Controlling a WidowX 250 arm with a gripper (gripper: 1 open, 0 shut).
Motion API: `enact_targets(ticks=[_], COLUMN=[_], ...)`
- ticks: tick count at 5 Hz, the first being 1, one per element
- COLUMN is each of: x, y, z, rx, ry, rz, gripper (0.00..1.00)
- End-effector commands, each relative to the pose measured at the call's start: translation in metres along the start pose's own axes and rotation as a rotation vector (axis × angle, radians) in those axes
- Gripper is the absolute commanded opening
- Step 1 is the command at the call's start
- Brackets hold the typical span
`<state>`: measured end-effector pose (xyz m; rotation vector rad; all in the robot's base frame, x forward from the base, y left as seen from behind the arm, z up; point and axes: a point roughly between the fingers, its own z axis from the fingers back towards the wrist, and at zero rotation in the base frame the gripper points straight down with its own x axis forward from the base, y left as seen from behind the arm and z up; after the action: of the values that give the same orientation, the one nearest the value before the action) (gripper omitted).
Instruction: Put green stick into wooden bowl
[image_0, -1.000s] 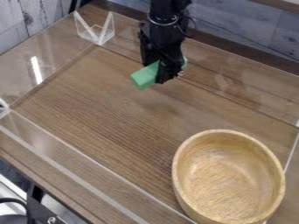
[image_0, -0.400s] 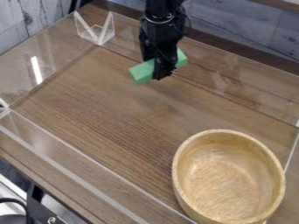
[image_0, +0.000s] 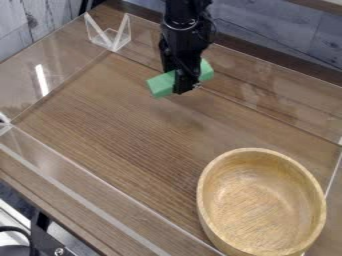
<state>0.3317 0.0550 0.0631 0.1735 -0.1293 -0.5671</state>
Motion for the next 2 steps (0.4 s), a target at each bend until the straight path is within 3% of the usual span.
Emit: enact_targets(ticks=[1,2], x=[0.0049,0.0044], y=[0.0112,0.0108], z=[0.0238,0.0286], rx=[0.055,0.063], ry=[-0.066,-0.075], rz=[-0.007,-0.031], gripper=[0.00,0.00])
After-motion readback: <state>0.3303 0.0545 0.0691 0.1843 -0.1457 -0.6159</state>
